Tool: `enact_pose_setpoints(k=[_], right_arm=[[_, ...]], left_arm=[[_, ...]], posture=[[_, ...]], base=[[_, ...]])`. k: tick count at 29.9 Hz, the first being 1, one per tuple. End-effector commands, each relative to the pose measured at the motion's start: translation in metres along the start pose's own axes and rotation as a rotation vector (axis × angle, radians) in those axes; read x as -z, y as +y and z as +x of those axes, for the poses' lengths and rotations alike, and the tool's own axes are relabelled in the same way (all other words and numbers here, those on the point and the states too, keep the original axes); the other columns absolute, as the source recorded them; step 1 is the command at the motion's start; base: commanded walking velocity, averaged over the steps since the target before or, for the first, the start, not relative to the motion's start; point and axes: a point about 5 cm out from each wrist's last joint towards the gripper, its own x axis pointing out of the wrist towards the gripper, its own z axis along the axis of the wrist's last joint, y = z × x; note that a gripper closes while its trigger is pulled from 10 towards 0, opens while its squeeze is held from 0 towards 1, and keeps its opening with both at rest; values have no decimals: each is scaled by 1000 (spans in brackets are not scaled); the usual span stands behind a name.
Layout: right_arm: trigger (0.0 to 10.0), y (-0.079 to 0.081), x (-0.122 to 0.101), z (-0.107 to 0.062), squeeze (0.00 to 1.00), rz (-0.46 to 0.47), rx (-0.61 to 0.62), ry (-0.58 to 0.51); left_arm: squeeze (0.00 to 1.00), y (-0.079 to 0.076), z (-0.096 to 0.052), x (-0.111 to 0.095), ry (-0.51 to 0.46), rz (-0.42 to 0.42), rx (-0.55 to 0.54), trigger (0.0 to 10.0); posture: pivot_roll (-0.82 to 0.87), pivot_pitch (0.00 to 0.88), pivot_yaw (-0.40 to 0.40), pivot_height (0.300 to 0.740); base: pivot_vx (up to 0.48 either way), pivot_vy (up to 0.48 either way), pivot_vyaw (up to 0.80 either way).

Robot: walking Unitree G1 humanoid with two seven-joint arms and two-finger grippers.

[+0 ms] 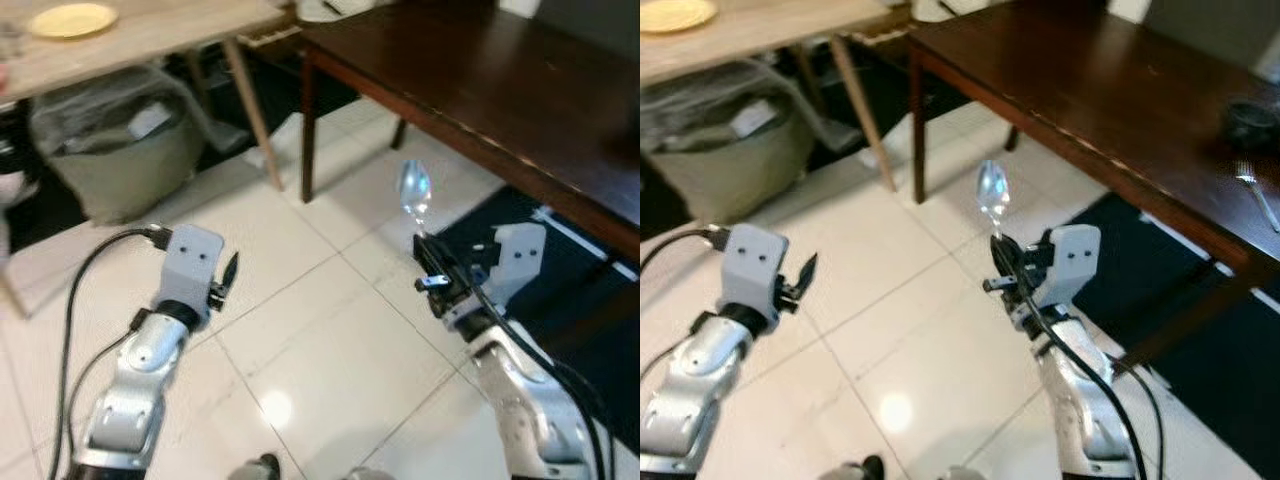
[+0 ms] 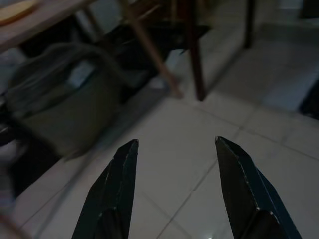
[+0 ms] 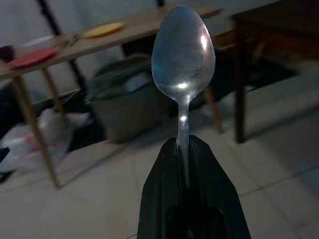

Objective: Setting the table

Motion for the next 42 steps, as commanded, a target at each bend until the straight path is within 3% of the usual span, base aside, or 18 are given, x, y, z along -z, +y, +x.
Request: enact_pose_setpoints(k=[1, 13, 20, 36, 42], right_arm=[[10000, -5, 1, -3, 0, -3, 25, 3], [10000, -4, -2, -2, 0, 20, 32, -28], [10000, -6, -4, -2, 0, 22, 45, -40], [10000, -18, -9, 0, 0, 26, 143, -83], [10000, -30, -15, 0, 0, 43, 231, -121]], left_arm=[[0, -4, 0, 3, 15, 9, 9, 10000], [0, -3, 4, 3, 10, 29, -11, 10000], [0, -2, 4, 2, 6, 30, -13, 10000], [0, -3, 5, 1, -5, 35, -6, 10000], [0, -2, 5, 1, -9, 39, -6, 10000]], posture=[[-120, 45, 34, 740], [-121, 44, 38, 740], [-119, 45, 40, 740], [-118, 40, 43, 740], [-115, 38, 44, 740]], base=[[0, 0, 738], [464, 0, 39], [480, 0, 752], [480, 0, 36], [480, 0, 0]])
